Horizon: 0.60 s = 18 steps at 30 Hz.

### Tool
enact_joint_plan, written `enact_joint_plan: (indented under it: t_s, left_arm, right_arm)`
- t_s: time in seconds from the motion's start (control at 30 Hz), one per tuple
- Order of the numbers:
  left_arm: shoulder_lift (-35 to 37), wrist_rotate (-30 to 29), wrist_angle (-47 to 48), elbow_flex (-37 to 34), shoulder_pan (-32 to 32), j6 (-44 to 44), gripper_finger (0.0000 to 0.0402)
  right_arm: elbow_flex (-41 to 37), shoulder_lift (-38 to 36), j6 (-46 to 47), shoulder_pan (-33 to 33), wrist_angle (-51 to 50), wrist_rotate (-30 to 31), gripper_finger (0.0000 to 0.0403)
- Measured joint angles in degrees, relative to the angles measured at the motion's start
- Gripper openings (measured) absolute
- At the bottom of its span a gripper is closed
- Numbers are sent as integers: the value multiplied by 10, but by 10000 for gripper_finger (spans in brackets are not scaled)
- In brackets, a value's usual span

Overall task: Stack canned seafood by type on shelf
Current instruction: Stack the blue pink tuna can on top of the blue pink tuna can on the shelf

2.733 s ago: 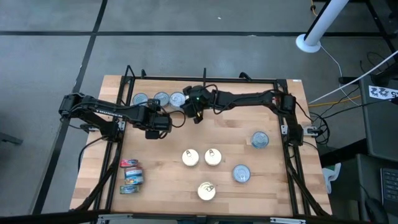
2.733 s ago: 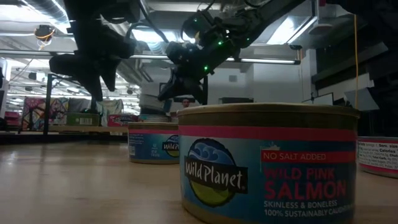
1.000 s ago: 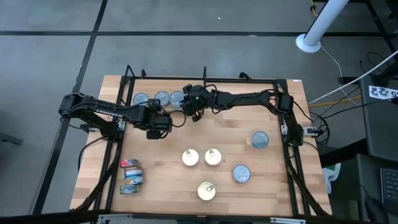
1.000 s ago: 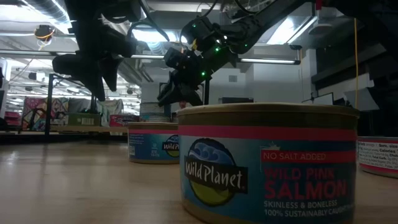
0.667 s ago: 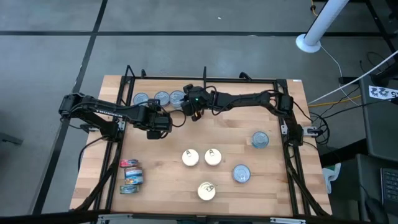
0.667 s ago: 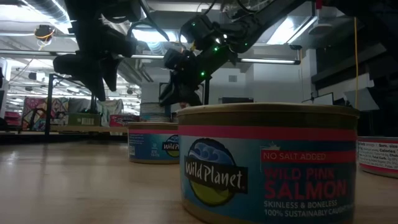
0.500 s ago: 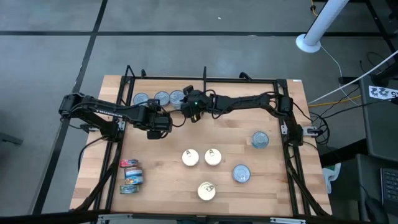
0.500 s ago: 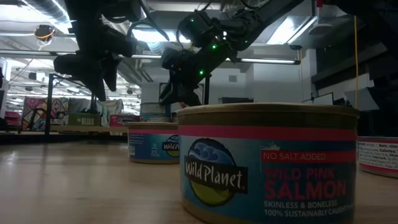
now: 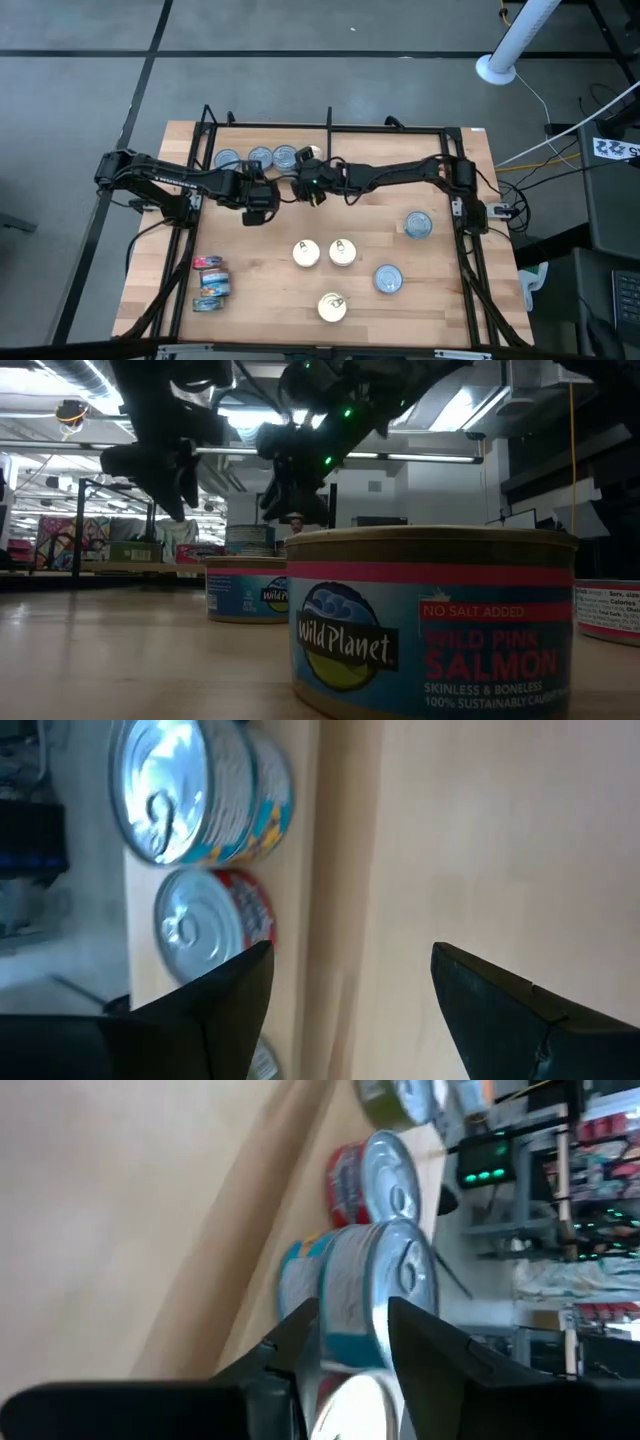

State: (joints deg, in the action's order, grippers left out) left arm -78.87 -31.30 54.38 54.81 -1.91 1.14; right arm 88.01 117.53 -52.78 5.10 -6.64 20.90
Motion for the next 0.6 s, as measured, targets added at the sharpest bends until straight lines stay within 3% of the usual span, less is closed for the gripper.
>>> enact_joint_plan:
  t_s: [0.27,0.6]
  left_arm:
    - [0,78,-72,0,0,3,269]
    - [0,206,-253,0,-48,-35,269]
  right_arm:
    - [0,-62,110,-26,-208,-1,120]
    - [0,-129,262,-25,-464,-29,120]
